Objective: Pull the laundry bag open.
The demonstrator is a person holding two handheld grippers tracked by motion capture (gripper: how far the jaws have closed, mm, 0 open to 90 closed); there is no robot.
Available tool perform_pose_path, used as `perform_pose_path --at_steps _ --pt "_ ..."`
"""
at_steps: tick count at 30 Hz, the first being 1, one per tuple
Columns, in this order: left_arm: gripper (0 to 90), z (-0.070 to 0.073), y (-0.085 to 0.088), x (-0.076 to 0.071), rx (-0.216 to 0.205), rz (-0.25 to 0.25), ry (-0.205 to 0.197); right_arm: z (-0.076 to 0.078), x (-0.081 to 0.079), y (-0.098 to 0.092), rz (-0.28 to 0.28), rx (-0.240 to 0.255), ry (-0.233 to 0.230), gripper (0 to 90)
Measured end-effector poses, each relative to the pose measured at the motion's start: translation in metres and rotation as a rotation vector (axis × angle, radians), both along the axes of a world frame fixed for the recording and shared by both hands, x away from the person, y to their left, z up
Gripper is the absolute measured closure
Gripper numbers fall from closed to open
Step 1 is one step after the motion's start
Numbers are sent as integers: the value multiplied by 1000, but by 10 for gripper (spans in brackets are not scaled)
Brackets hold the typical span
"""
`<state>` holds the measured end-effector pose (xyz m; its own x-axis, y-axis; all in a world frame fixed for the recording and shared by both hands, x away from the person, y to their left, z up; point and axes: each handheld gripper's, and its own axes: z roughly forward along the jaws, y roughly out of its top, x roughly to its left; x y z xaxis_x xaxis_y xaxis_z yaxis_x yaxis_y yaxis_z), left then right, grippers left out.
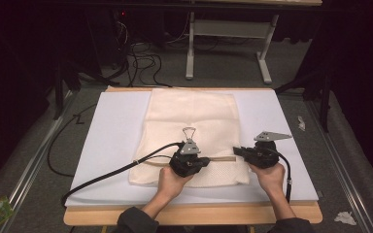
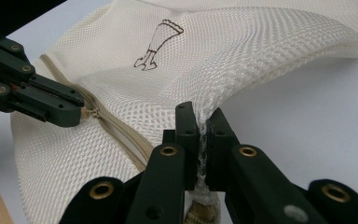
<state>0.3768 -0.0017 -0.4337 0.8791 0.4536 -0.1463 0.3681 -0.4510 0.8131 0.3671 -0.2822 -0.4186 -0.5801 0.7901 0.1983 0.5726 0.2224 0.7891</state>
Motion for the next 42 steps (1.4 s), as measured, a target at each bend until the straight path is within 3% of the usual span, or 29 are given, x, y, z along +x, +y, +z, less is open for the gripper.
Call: perform_pose_path --at_steps 7,13,42 --pt "869 -1 10 1 -11 18 14 1 0 -1 -7 3 -3 877" --pt "869 1 12 0 -6 22 0 1 0 0 -7 2 -3 877" --pt "869 1 38 1 -24 66 2 2 2 -6 -24 5 -5 877"
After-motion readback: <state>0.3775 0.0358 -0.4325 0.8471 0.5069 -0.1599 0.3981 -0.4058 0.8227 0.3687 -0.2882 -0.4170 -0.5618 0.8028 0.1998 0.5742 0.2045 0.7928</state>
